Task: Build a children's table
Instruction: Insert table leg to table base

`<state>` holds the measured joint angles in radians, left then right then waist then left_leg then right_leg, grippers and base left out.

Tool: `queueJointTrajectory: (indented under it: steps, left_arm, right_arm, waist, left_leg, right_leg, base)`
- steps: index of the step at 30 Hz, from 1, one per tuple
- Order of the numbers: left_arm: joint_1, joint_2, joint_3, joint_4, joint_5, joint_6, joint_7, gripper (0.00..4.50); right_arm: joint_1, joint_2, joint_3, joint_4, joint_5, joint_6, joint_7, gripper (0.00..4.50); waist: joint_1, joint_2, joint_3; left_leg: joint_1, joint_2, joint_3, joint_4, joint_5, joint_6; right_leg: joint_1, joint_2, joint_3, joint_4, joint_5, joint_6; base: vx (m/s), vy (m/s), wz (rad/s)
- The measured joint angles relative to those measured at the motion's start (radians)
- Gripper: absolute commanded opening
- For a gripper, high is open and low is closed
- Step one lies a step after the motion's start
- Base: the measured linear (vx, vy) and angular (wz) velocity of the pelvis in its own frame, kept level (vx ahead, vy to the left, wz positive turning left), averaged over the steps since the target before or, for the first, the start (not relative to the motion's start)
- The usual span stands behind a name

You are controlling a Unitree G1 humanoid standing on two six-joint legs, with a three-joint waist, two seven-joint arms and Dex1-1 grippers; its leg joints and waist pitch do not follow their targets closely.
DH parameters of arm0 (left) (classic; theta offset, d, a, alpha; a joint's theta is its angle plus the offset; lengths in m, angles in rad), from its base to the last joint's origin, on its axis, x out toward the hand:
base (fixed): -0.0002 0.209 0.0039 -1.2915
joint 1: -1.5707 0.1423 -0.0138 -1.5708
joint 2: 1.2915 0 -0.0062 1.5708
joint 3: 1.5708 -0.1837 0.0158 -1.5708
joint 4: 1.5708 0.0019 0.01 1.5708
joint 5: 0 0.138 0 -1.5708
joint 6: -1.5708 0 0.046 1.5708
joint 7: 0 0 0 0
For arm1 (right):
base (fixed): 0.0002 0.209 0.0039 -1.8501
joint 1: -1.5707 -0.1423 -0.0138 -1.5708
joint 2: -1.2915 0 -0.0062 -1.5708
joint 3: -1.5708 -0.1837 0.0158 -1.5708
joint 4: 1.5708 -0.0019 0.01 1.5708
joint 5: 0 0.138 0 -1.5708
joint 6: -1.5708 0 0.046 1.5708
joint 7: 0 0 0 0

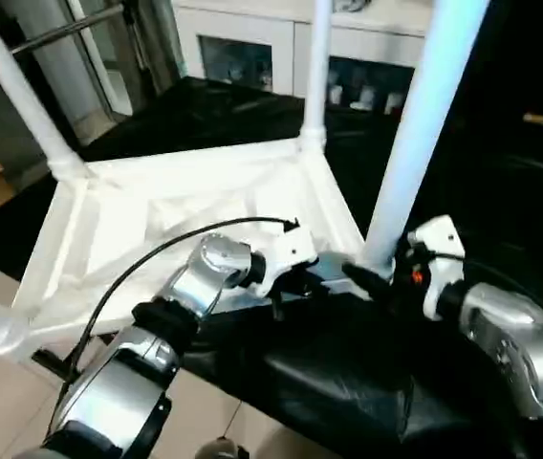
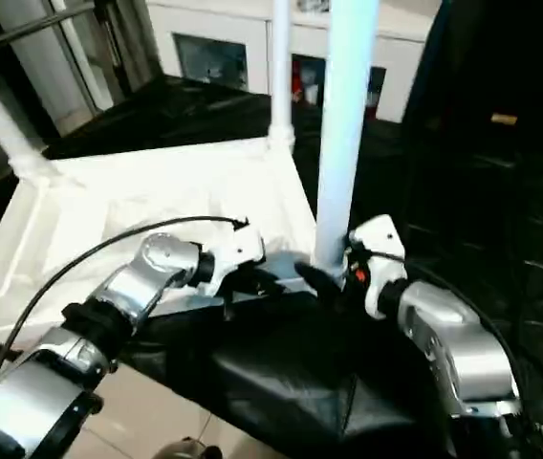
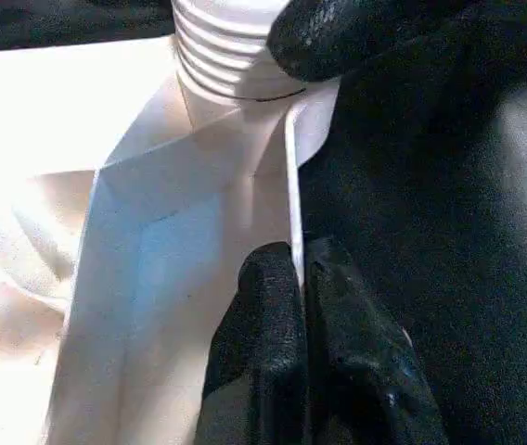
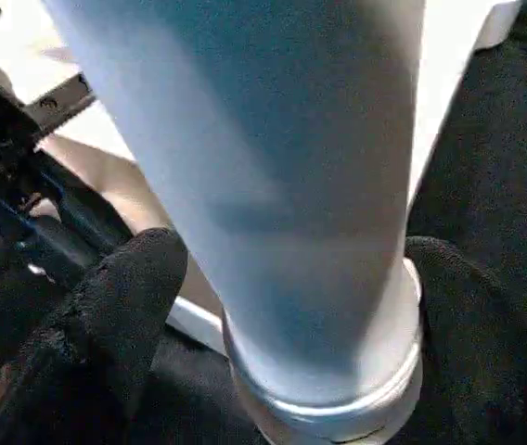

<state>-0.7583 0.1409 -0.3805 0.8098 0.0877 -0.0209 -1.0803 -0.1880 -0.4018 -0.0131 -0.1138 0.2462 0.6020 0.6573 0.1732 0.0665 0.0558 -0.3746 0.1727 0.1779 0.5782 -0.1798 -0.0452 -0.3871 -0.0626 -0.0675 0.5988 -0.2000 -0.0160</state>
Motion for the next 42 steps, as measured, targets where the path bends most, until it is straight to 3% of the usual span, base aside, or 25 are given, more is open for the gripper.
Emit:
queueJointTrajectory:
  steps: [4, 13, 21, 23, 27, 29, 37, 42]
  left_arm:
    - [0.003, 0.001, -0.002, 0.0, 0.013, -0.022, -0.004, 0.0]
    - [0.004, 0.005, -0.002, 0.0, 0.016, -0.036, -0.02, 0.0]
    - [0.005, 0.012, -0.001, 0.0, 0.019, -0.054, -0.022, 0.0]
    - [0.005, 0.012, 0.0, 0.0, 0.024, -0.071, -0.013, 0.56]
    - [0.002, -0.003, 0.05, -0.011, -0.019, -0.142, 0.0, 0.68]
    - [-0.003, -0.017, 0.06, -0.035, -0.043, -0.168, 0.003, 0.96]
    - [0.005, 0.006, 0.113, -0.074, -0.095, -0.166, -0.001, 1.6]
    - [0.029, 0.007, 0.211, -0.12, -0.141, -0.111, 0.12, 2.03]
  right_arm:
    - [0.0, 0.011, -0.003, -0.003, 0.011, 0.009, -0.002, 4.14]
    - [0.001, 0.024, -0.009, 0.008, 0.023, 0.007, -0.004, 3.44]
    - [0.001, 0.058, -0.039, 0.04, 0.039, -0.003, -0.021, 2.84]
    - [0.0, 0.081, -0.058, 0.044, 0.05, -0.003, -0.038, 2.69]
    - [-0.004, 0.129, -0.096, 0.066, 0.08, -0.004, -0.074, 2.66]
    - [-0.011, 0.154, -0.098, 0.076, 0.093, -0.007, -0.088, 2.64]
    - [-0.014, 0.211, -0.158, 0.077, 0.147, -0.065, -0.124, 2.64]
    - [-0.023, 0.241, -0.209, 0.055, 0.164, -0.141, -0.168, 2.64]
  waist:
    - [0.0, 0.0, 0.0]
    - [0.001, -0.001, 0.0]
    - [0.001, -0.001, 0.0]
    - [0.0, -0.001, 0.0]
    - [-0.002, -0.003, 0.0]
    - [-0.006, -0.003, 0.0]
    - [-0.007, -0.003, 0.0]
    - [-0.009, -0.003, -0.001]
  left_leg:
    - [-0.001, 0.0, 0.0, 0.003, 0.0, 0.0]
    - [-0.003, 0.001, 0.0, 0.009, -0.001, 0.0]
    - [-0.014, 0.0, 0.0, 0.015, 0.002, 0.003]
    - [-0.014, 0.0, 0.0, 0.015, 0.002, 0.003]
    - [-0.015, 0.0, 0.0, 0.017, 0.002, 0.003]
    - [-0.015, 0.0, 0.0, 0.017, 0.002, 0.003]
    - [-0.014, 0.001, 0.0, 0.018, 0.002, 0.003]
    - [-0.015, 0.0, 0.0, 0.018, 0.002, 0.003]
  right_leg:
    - [0.0, 0.0, 0.0, 0.001, 0.0, 0.0]
    - [-0.001, -0.002, 0.0, 0.006, 0.0, 0.0]
    - [-0.013, -0.003, 0.0, 0.016, 0.0, 0.0]
    - [-0.013, -0.003, 0.0, 0.016, 0.0, 0.001]
    - [-0.014, -0.003, 0.0, 0.017, 0.001, 0.001]
    - [-0.014, -0.003, 0.0, 0.016, 0.001, 0.001]
    - [-0.014, -0.003, 0.0, 0.018, 0.001, 0.001]
    - [-0.014, -0.004, 0.0, 0.018, 0.001, 0.001]
  base:
    - [0.0, 0.0, 0.0]
    - [0.0, 0.0, 0.0]
    - [0.0, 0.0, 0.0]
    - [0.0, 0.0, 0.0]
    - [0.0, 0.0, 0.0]
    - [0.0, 0.0, 0.0]
    - [0.0, 0.0, 0.0]
    - [0.0, 0.0, 0.0]
